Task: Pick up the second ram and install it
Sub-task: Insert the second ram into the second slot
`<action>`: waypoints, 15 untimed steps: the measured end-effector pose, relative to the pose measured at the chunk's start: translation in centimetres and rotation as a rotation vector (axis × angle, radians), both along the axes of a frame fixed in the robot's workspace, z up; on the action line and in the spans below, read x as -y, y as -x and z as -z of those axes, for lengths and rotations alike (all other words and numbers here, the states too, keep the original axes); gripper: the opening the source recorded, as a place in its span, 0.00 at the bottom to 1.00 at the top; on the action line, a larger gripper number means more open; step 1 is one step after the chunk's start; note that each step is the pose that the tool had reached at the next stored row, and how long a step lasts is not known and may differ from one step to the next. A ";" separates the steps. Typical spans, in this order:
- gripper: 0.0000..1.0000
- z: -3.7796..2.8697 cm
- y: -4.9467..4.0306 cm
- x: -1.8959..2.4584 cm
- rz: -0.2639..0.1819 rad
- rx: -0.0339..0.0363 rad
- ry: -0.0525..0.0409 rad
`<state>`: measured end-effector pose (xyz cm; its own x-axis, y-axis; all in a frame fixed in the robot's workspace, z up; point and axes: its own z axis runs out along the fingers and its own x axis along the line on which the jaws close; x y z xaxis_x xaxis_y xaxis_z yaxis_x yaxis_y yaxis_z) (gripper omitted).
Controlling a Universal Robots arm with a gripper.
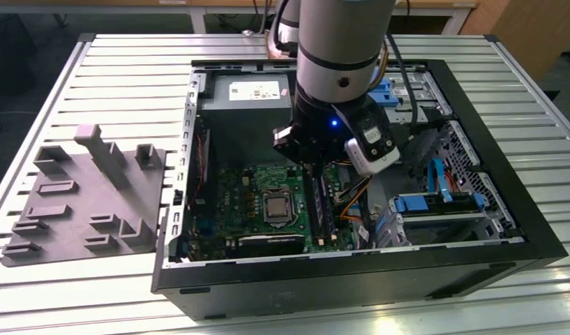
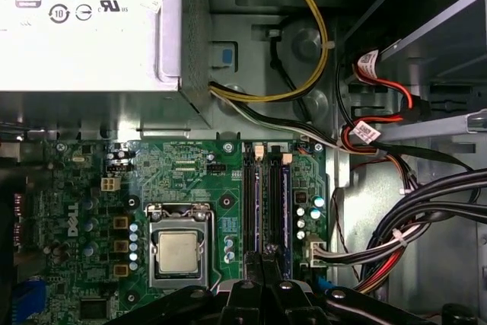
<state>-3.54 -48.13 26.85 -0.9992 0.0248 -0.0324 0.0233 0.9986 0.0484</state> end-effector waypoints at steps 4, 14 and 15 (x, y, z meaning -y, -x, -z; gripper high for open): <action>0.12 0.13 0.00 0.00 0.000 0.0000 0.0001; 0.12 0.51 0.00 0.00 0.000 0.0000 0.0000; 0.12 0.67 0.00 0.00 0.000 0.0000 0.0000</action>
<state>-3.54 -48.13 26.18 -0.9992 0.0248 -0.0324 0.0232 0.9986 0.0484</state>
